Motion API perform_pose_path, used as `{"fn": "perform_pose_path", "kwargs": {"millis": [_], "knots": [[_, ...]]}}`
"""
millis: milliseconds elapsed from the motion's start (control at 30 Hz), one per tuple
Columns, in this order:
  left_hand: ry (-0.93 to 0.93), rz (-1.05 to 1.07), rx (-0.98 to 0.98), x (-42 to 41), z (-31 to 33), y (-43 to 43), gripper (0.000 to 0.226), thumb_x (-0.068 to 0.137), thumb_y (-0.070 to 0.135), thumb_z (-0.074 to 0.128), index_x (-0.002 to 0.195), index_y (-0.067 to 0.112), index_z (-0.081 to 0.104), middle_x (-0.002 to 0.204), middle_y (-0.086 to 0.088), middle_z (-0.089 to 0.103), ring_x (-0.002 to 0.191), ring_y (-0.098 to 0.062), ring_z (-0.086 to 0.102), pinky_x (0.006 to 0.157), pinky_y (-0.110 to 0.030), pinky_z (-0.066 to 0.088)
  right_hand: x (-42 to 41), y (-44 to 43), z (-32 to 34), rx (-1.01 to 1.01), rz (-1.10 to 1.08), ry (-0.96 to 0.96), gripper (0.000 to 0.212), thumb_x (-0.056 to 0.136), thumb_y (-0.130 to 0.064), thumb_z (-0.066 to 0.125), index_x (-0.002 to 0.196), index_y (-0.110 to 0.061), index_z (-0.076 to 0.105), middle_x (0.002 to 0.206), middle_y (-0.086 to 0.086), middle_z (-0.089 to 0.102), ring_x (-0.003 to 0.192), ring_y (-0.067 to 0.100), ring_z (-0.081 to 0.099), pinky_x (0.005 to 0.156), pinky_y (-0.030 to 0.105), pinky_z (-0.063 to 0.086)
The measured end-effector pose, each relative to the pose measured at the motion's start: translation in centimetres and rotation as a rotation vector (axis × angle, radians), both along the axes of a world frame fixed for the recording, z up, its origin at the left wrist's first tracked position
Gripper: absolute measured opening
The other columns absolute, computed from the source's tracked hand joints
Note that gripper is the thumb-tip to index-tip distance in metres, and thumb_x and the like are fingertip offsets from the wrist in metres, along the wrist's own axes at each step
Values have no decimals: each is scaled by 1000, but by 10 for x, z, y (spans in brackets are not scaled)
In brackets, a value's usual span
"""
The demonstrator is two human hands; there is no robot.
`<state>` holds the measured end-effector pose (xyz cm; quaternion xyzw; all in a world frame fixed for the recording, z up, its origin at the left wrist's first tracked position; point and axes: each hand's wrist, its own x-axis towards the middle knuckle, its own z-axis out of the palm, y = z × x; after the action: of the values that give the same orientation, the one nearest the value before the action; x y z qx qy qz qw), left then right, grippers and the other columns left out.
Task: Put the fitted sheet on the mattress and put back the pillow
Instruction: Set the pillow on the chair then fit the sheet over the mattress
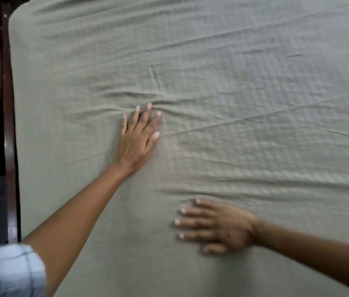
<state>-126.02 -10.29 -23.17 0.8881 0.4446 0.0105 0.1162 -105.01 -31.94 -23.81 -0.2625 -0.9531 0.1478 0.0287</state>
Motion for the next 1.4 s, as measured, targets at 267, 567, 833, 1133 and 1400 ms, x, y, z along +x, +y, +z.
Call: {"fn": "perform_pose_path", "kwargs": {"millis": [267,567,833,1133,1400], "knots": [[-121,-657,37,62,12,-155,54,96,40,33,147,24,24,157,-7,16,144,-28,13,113,-51,12,78,196,-2,32,-488,-255,73,87,-68,6,148,-33,26,156,-5,23,144,25,21,115,46,15],[56,-452,-150,155,0,-37,62,87,40,26,136,8,47,142,-20,43,133,-37,39,107,-53,31,81,130,28,54,-678,-35,66,92,-56,24,144,-17,38,151,8,35,139,30,31,113,48,19],[189,-161,-62,204,0,9,57,96,53,15,149,34,7,159,3,-1,147,-21,-4,115,-49,-4,159,-70,15,-92,-220,-88,54,98,-49,26,147,-27,31,157,-2,22,145,22,18,118,44,7],[-274,-455,73,258,9,-118,49,91,28,40,138,15,35,146,-14,40,136,-29,31,113,-49,12,266,175,-3,24,-493,-323,75,86,-70,6,148,-33,25,156,-1,23,143,28,22,114,52,16],[-173,-837,315,352,-17,-161,49,98,38,29,142,18,38,147,-11,39,137,-29,28,114,-48,19,265,109,22,75,-666,9,64,92,-55,29,144,-20,38,152,7,33,141,31,29,112,55,20]]}}
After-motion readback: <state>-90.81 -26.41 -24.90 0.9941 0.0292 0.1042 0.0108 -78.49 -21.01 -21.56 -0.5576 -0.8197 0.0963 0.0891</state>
